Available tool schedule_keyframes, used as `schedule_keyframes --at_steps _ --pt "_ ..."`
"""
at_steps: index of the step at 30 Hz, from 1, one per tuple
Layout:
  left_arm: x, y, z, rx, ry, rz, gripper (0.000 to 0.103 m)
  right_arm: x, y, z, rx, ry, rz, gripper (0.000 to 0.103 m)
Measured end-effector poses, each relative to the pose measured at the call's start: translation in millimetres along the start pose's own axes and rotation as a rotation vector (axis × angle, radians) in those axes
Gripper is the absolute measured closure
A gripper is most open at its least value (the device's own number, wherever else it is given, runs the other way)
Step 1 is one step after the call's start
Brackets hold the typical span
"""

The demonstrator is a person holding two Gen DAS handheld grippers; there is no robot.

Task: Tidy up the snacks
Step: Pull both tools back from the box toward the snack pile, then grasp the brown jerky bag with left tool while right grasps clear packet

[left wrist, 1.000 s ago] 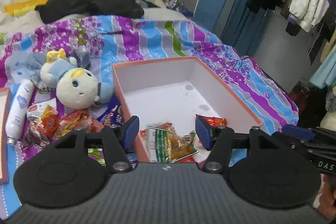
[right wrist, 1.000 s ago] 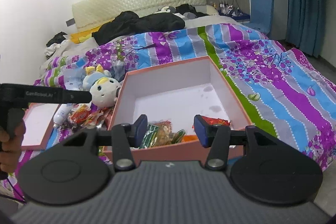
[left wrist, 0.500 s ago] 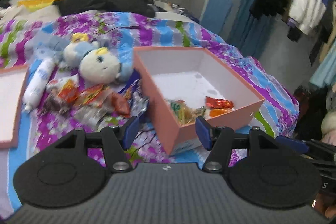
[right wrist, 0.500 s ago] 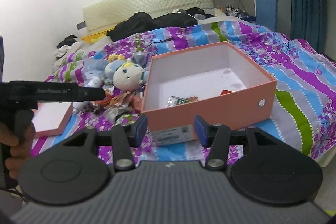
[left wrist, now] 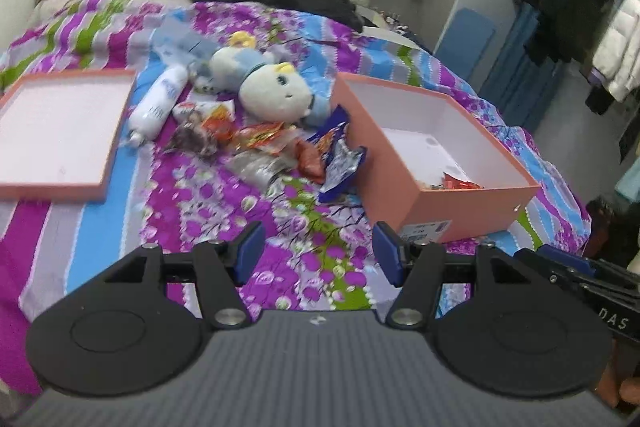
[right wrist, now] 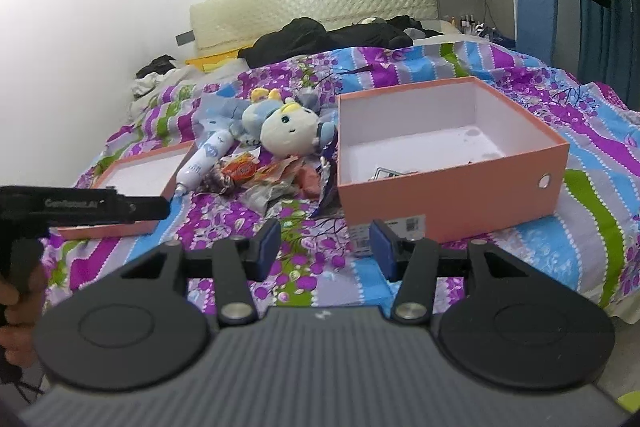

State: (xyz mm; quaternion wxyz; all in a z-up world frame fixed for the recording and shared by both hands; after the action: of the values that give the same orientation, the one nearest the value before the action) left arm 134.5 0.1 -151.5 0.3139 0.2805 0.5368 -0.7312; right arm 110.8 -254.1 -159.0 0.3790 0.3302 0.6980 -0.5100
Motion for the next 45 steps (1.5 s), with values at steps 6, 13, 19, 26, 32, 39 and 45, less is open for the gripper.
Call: schedule_keyframes --at_steps 6,13,19,26,32,39,45 --pt "4 -10 -20 -0.036 -0.012 0.024 0.038 11 12 -13 -0.018 -0.008 -0.024 0.041" --pt "5 8 -43 -0.055 -0.035 0.003 0.038 18 38 -30 -0.025 -0.027 -0.045 0.041" --pt "4 45 -68 -0.084 -0.063 -0.035 0.033 21 68 -54 -0.071 -0.087 -0.065 0.041" --pt "-6 97 -103 -0.114 -0.085 -0.067 0.027 17 120 -80 -0.105 -0.149 -0.081 0.041" --pt "-36 147 -135 -0.143 -0.075 -0.062 0.021 9 177 -93 -0.107 -0.126 -0.088 0.041" --pt "-80 212 -153 -0.146 0.008 -0.043 0.019 4 256 -98 -0.100 -0.091 -0.126 0.026" --pt "-102 266 -158 -0.140 0.099 -0.051 0.018 6 313 -95 -0.084 -0.068 -0.170 0.026"
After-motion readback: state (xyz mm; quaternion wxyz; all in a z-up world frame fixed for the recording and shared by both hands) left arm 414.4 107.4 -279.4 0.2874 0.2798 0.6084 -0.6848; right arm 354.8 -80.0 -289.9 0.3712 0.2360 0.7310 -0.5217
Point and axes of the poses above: each gripper's, at about its wrist camera, not at the fingertips, and y roughly the way its jaws point, z to its right, x to its underside, the point moved 6 cm from there along y, roughly the way its jaws point
